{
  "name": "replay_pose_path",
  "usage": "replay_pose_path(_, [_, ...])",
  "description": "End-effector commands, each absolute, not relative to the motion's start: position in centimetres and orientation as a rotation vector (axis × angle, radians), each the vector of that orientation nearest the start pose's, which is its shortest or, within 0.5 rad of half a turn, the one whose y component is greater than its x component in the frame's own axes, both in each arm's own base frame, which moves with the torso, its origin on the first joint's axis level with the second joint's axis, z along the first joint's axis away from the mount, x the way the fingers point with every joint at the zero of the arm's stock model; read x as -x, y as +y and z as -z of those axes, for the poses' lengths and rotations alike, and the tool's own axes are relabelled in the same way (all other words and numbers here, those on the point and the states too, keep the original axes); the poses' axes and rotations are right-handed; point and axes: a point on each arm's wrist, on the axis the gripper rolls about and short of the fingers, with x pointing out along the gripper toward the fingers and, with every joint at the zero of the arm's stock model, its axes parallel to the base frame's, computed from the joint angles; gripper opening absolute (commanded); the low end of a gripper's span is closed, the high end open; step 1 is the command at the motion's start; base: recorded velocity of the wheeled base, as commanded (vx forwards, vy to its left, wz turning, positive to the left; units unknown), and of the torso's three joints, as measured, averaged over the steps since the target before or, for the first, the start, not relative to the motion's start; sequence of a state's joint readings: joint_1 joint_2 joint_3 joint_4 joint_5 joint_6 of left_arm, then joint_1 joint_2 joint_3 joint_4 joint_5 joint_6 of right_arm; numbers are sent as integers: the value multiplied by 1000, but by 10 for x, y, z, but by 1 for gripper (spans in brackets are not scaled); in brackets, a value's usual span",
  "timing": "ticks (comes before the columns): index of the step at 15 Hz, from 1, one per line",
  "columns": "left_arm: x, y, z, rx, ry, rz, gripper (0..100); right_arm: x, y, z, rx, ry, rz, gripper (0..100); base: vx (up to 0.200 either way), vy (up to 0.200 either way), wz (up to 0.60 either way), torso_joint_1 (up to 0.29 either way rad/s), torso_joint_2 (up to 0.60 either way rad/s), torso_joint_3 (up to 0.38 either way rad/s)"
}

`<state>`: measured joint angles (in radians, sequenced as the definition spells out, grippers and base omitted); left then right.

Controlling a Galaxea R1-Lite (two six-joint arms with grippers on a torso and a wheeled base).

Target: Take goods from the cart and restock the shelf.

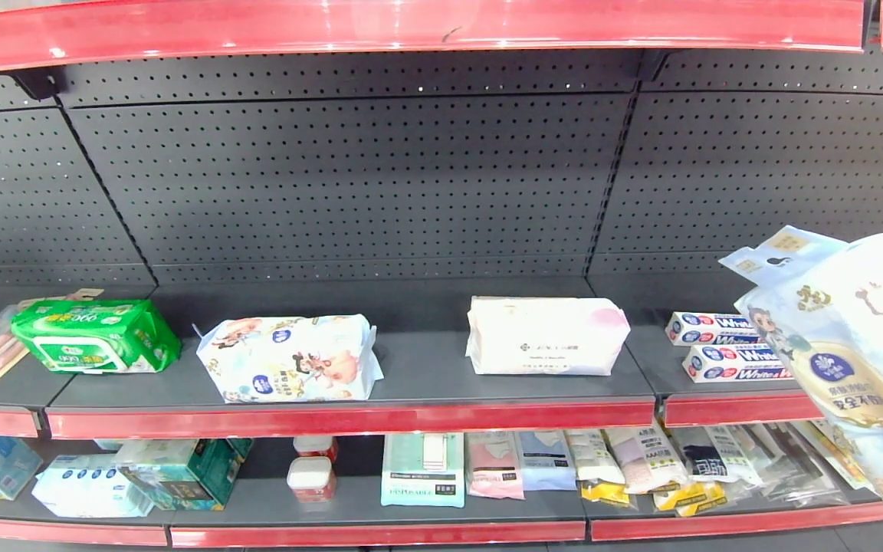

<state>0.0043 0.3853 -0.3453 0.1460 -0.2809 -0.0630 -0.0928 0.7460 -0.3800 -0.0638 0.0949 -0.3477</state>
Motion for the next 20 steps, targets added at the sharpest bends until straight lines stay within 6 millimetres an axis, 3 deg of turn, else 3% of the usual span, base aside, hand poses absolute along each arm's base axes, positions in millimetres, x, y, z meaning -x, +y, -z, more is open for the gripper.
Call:
replay_pose_path(1, [13,-6,-161,78,124,272,100,-68,-4,-182,319,293,-62,0,0,0,0,0,0,0])
replay_pose_path(5, [15,-6,-153,36,117,275,100,-68,-4,-182,319,294,-63,0,0,0,0,0,0,0])
replay_pose_path(15, [22,-6,-134,14,108,268,100,-69,-4,-187,327,283,-58,0,0,0,540,4,4,1])
replay_pose_path(17, [25,-6,-127,2,90,269,100,-73,-4,-195,336,264,-58,0,0,0,0,0,0,0])
replay_pose_path(20, [35,-6,-102,-2,61,266,100,-94,0,-220,344,235,-118,0,0,0,0,0,0,0])
